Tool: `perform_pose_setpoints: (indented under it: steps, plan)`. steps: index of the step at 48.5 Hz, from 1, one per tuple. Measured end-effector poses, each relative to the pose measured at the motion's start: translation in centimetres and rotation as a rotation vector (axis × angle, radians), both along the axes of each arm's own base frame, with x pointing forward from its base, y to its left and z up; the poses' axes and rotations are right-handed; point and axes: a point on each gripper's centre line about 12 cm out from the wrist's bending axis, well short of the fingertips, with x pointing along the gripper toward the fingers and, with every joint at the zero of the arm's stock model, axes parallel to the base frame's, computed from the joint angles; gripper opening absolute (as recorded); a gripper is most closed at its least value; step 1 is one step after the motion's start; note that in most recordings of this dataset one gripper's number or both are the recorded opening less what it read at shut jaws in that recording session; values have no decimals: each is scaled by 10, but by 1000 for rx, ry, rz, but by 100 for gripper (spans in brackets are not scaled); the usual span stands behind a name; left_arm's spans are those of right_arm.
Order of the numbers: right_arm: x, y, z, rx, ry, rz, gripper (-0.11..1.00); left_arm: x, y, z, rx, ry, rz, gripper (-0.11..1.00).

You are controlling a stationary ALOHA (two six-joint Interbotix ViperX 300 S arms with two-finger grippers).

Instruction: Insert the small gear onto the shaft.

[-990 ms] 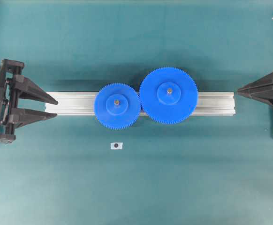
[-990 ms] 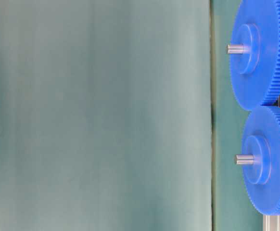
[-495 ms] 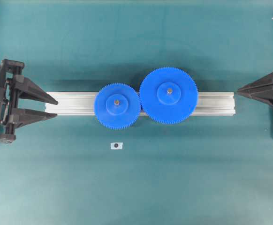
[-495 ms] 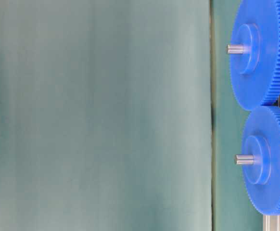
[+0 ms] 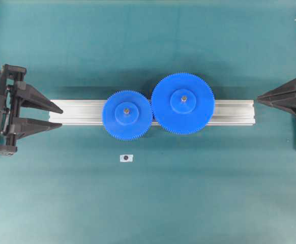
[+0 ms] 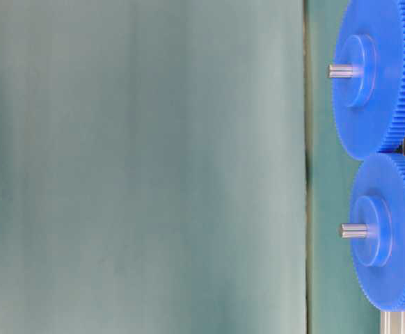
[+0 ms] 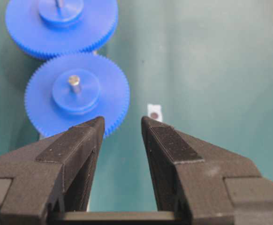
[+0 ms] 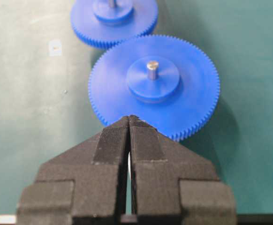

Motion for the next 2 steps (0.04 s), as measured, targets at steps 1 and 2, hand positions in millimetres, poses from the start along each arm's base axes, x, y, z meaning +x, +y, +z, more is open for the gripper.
perform_pose_setpoints:
  steps: [1, 2]
  plan:
    - [0, 0, -1, 0, 3, 0, 7, 0, 0, -1, -3, 2, 3, 44]
    - [0, 0, -1, 0, 2, 0, 7, 0, 0, 0, -1, 2, 1, 44]
